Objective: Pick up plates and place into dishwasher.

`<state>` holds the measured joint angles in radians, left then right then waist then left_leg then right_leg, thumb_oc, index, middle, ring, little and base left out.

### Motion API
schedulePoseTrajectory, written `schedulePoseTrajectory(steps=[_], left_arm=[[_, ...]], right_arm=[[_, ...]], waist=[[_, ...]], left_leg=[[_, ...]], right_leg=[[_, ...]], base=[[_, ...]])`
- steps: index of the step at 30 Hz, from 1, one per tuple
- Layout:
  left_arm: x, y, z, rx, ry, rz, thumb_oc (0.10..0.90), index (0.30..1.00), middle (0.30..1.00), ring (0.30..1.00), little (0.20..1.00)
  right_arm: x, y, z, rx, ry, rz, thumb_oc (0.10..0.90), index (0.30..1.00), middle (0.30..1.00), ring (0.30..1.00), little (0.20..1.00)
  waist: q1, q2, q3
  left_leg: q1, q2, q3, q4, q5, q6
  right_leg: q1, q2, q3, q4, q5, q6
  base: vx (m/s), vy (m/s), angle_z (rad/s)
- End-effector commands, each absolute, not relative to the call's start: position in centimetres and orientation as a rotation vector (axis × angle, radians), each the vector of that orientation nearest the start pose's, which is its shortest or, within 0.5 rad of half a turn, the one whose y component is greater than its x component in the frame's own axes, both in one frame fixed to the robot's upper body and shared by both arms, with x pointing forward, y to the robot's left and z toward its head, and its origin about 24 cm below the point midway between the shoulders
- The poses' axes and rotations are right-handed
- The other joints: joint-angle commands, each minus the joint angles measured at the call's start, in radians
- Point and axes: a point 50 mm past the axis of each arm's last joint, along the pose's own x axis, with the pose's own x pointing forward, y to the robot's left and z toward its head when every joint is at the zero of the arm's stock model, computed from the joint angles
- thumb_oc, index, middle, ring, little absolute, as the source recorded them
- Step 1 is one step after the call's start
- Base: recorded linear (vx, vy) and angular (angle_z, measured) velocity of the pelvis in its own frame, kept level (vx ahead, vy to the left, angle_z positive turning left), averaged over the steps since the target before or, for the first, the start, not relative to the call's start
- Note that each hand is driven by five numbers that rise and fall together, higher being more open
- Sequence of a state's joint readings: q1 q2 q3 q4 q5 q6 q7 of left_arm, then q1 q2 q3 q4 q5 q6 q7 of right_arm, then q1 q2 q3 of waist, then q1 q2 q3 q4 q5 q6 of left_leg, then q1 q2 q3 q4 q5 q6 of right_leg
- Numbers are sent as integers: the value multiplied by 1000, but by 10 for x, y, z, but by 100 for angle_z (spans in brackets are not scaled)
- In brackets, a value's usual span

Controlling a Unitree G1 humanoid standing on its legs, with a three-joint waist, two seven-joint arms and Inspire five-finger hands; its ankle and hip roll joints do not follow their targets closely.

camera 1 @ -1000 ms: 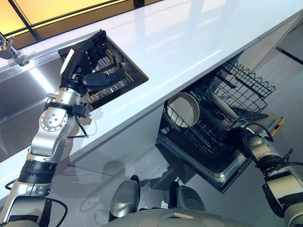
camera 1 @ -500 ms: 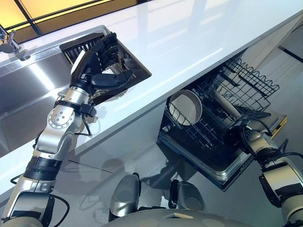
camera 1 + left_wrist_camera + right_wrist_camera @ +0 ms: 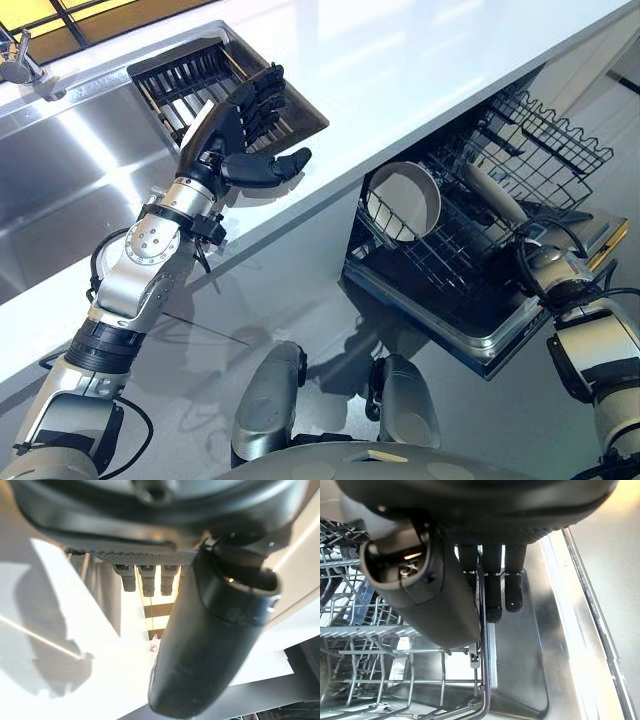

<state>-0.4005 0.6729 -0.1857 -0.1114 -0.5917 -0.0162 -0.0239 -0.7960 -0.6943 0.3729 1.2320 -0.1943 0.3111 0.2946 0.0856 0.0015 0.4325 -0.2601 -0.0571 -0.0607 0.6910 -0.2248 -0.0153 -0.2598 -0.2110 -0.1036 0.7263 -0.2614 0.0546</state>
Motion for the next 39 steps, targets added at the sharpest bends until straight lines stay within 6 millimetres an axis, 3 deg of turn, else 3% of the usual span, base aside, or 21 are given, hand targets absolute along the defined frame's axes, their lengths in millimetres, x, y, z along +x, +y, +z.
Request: schedulePoseTrajectory(steps=[1,5,11,16,22,30,39], left_arm=[[284,172,242,9,-677,-370,800,900,900,900,900],[285,171,241,-2,-678,-378,800,900,900,900,900],[289,167,241,-14,-682,-379,800,900,900,900,900],[293,166,239,-12,-673,-372,800,900,900,900,900],[294,164,241,-14,-678,-384,800,900,900,900,900],[296,160,241,-12,-673,-401,800,900,900,900,900],[295,162,236,-25,-659,-414,800,900,900,900,900]], right_arm=[[299,-344,16,-836,1037,-21,100,300,300,300,200],[315,-339,32,-885,950,-22,100,300,300,300,200],[356,-316,80,-993,759,-19,100,300,300,300,200],[379,-299,120,-1060,661,-4,100,300,300,300,200],[391,-289,149,-1154,645,10,100,300,300,300,200],[399,-282,171,-1252,612,10,100,300,300,300,200],[412,-256,207,-1424,308,4,100,300,300,300,200]], waist=[[19,61,2],[21,61,5],[32,57,12],[46,50,8],[66,46,5],[91,43,4],[108,37,6]], left_leg=[[-8,-39,15,62,-67,70],[-17,-42,12,71,-70,70],[-33,-42,4,85,-72,68],[-37,-40,0,81,-70,63],[-35,-44,-10,70,-65,59],[-25,-50,-20,59,-64,59],[-14,-55,-28,38,-56,59]], right_leg=[[22,52,-42,99,-27,-107],[11,53,-39,106,-28,-108],[-8,54,-34,126,-34,-108],[-12,52,-37,130,-39,-108],[-5,45,-44,126,-42,-108],[14,28,-61,122,-46,-106],[34,18,-76,105,-40,-99]], base=[[0,0,0],[0,0,0],[-3,-3,-3],[0,0,0],[0,0,0],[18,2,2],[12,2,2]])
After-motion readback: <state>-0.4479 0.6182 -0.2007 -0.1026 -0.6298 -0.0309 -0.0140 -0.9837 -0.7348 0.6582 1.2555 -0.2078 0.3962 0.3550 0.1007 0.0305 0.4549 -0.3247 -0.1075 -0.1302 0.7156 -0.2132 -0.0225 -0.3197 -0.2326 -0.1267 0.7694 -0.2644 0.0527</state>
